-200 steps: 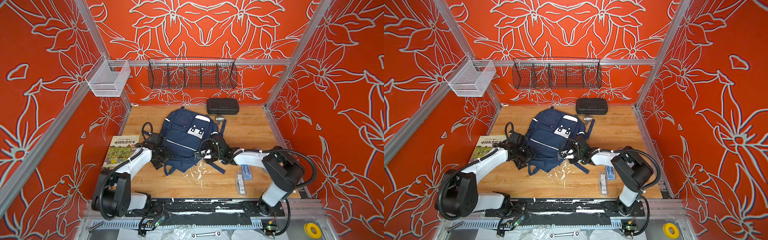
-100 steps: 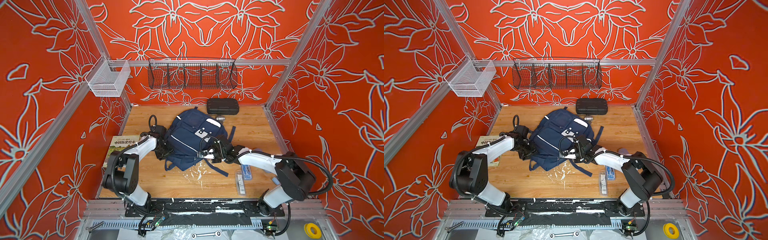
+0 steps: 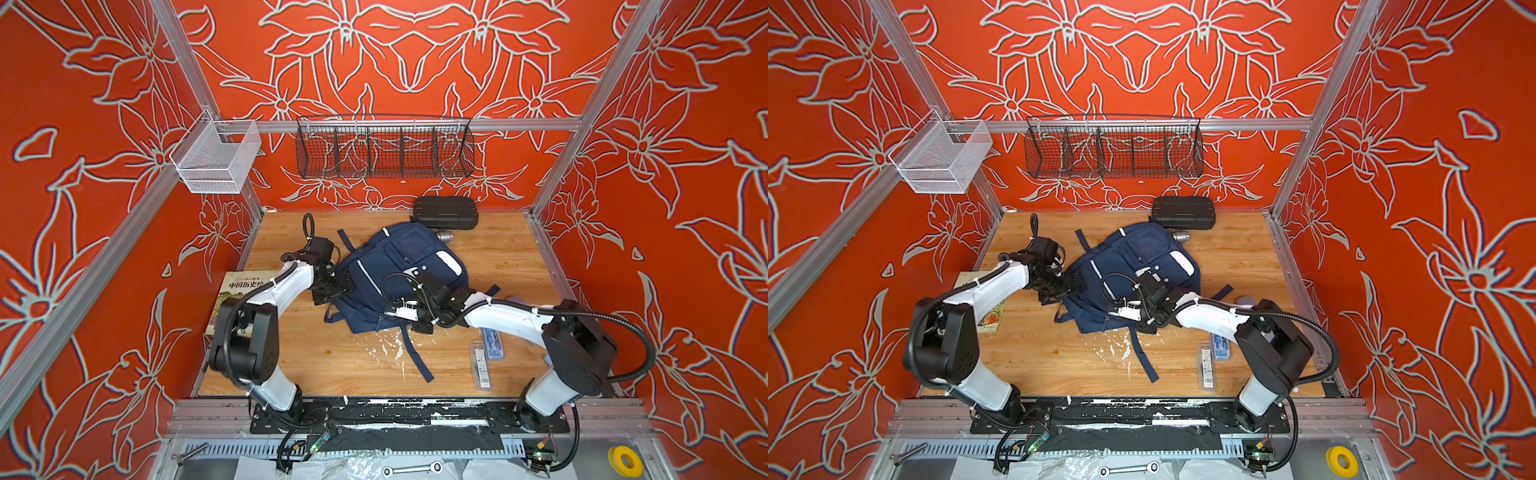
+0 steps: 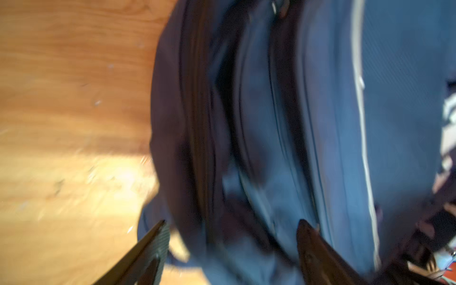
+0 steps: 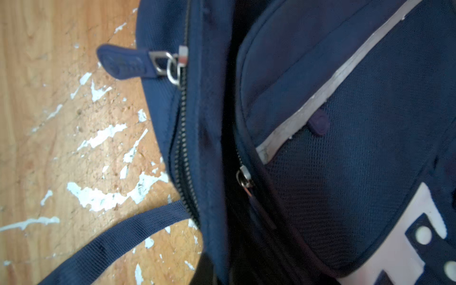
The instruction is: Pack the student bag
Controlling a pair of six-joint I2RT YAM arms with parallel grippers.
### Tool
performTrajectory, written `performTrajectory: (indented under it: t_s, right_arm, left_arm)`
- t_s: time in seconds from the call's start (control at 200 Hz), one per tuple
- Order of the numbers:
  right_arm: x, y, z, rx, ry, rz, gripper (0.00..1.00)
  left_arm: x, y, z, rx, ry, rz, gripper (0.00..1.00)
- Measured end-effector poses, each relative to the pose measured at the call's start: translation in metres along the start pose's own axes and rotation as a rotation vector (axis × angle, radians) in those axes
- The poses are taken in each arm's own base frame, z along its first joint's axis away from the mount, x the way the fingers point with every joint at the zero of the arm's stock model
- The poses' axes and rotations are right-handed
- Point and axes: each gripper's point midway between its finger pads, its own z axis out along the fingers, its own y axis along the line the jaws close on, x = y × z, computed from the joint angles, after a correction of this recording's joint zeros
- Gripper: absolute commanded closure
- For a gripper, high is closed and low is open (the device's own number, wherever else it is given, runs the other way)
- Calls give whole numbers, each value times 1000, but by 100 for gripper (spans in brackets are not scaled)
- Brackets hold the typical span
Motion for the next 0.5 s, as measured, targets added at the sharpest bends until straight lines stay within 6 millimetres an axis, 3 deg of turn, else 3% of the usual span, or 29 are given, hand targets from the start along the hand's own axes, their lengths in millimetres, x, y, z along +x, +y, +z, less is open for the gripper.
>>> performTrajectory:
  t_s: [0.115, 0.25, 0.355, 0.5]
  right_arm:
    - [-5, -3, 0, -18, -3, 47, 98]
    - [-10, -6, -2, -58, -10, 92, 100]
    - [-13, -5, -3, -82, -21, 103, 100]
    - [-15, -5, -5, -99, -28, 110, 100]
  left_arm:
    - [18, -7, -27, 23, -51, 66, 21]
    - [50, -22, -45, 89, -89, 176, 29]
    - [77, -37, -47, 144, -79, 274, 34]
    - [96, -58, -37, 201, -50, 371, 39]
